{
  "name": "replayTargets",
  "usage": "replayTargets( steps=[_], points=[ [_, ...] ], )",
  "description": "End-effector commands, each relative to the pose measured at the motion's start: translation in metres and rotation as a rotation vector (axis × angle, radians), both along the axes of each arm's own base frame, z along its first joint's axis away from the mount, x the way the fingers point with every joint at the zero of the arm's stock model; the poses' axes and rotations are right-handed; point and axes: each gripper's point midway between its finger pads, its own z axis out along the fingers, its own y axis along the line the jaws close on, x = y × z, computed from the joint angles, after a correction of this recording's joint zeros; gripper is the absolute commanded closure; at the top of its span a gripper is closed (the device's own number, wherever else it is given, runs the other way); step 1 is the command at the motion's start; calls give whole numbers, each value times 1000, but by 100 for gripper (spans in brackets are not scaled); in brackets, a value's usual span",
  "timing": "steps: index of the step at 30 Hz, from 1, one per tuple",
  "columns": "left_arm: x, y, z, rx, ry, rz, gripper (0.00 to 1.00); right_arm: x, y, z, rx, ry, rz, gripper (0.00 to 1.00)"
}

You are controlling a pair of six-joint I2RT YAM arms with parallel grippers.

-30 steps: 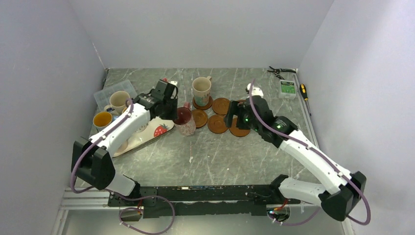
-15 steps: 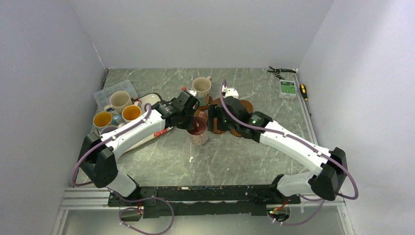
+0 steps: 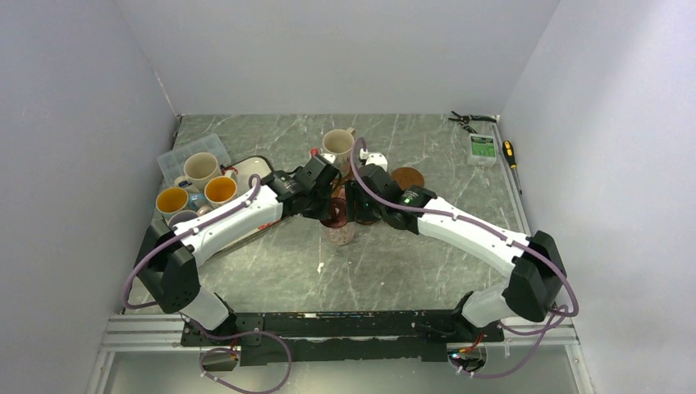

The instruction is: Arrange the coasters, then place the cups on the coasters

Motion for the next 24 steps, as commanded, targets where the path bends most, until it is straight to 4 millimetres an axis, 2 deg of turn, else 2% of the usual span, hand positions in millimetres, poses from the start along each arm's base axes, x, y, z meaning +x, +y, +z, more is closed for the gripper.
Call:
replayTargets(
  steps=[1,8,17,19,22,24],
  points=[
    [19,-29,43,-148,-103,20,97,3,4,-2,3,-3,-4,40],
    [18,-32,46,-156,-111,17,97,1,2,-20,-45,32,1,58],
    [19,-31,49,-158,-129,24,97,-1,4,-34,-74,73,21,62],
    [20,-31,50,-161,-132,25,97,-2,4,-36,-77,79,23,73],
    [18,-30,49,-158,-129,20,97,-3,1,-32,-69,73,10,97],
    [17,-29,47,-153,-125,17,97,-2,-1,-24,-57,54,1,100]
  ],
)
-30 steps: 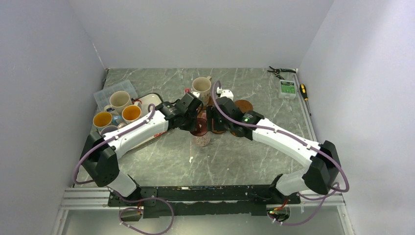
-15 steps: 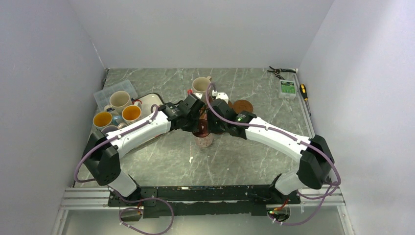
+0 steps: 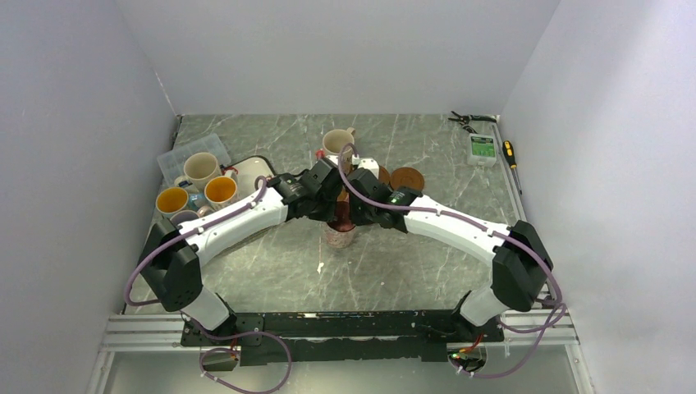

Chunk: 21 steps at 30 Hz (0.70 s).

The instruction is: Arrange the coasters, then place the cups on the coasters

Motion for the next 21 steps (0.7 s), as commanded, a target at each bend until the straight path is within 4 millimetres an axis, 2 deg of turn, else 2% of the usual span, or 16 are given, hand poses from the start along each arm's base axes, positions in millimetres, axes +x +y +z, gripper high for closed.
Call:
replayTargets(
  steps=[1,3,4,5,6,7,9,11,13,17,21],
  points=[
    [17,-14,48,-131,-121,8,97,-5,-14,12,-10,-8,-19,100],
    [14,-14,50,-143,-130,-11,95,-2,-24,23,-26,-40,-55,100],
    [13,-14,53,-151,-140,-24,82,-2,-32,29,-36,-56,-74,100],
    [11,-13,56,-158,-151,-38,72,-1,-40,35,-43,-69,-95,100],
    [10,-12,60,-164,-163,-49,53,1,-47,41,-41,-77,-114,100],
    [8,-10,63,-168,-177,-58,41,2,-55,47,-34,-86,-130,100],
    [5,-6,73,-177,-211,-84,26,7,-72,58,-29,-102,-167,100],
    [2,0,83,-179,-240,-95,16,14,-91,69,-33,-125,-203,100],
    [0,8,93,-154,-249,-116,11,22,-108,76,-46,-138,-233,100],
    [11,37,104,-119,-220,-119,9,45,-137,91,-66,-174,-270,100],
    [35,85,117,-139,-253,-56,8,75,-154,105,-90,-204,-284,100]
  ],
)
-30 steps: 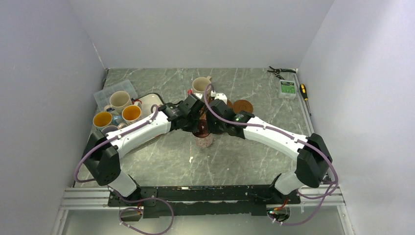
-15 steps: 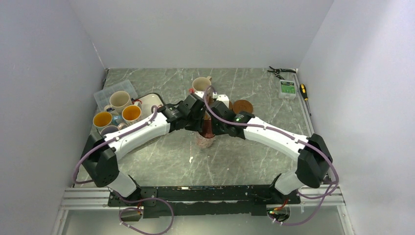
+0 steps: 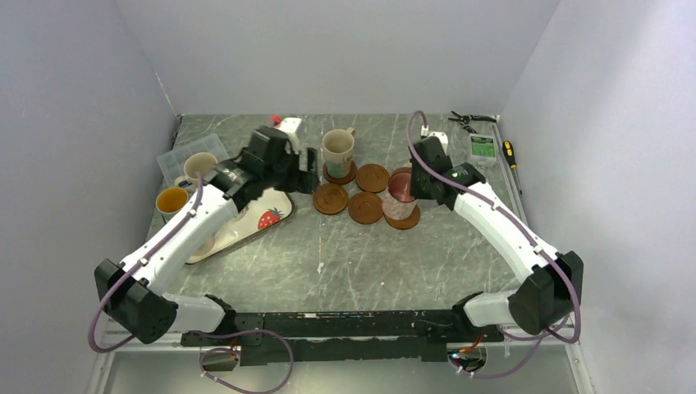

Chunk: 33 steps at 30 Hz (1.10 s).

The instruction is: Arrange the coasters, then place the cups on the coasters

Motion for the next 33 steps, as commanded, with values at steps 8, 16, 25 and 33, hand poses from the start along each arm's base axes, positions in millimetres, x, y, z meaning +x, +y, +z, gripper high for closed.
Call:
replayTargets(
  steps=[8,16,25,33],
  points=[
    [36,132,30,55,-143,195,7,100,0,54,-1,-177,26,100],
    [44,162,-1,146,-189,293,7,150,25,47,4,-199,77,100],
    [41,165,-16,126,-156,300,7,187,43,13,-4,-167,85,100],
    [40,167,-17,137,-156,300,7,198,48,-7,-11,-147,82,100]
  ],
)
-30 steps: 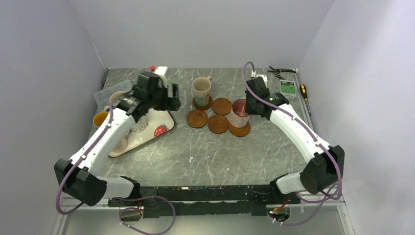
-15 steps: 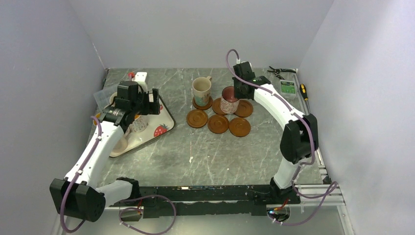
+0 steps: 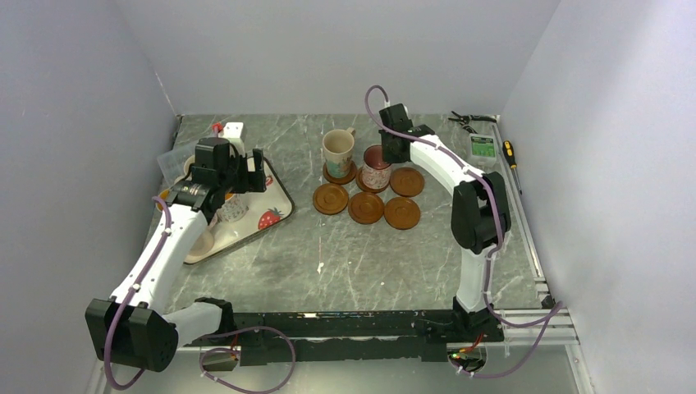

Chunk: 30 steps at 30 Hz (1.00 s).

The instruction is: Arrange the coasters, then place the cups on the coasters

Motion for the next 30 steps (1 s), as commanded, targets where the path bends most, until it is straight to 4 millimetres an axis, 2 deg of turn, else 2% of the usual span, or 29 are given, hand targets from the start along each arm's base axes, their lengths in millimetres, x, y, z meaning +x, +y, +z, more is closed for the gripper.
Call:
replayTargets(
  steps=[1,11,23,30],
  points=[
    [3,2,13,6,-57,-1,7,35,14,53,76,-180,-7,100],
    [3,3,13,13,-58,-1,7,39,17,36,45,-159,6,100],
    [3,3,12,16,-55,-4,7,36,19,27,15,-120,29,100],
    [2,3,13,19,-58,-3,7,35,20,32,23,-124,32,67]
  ],
)
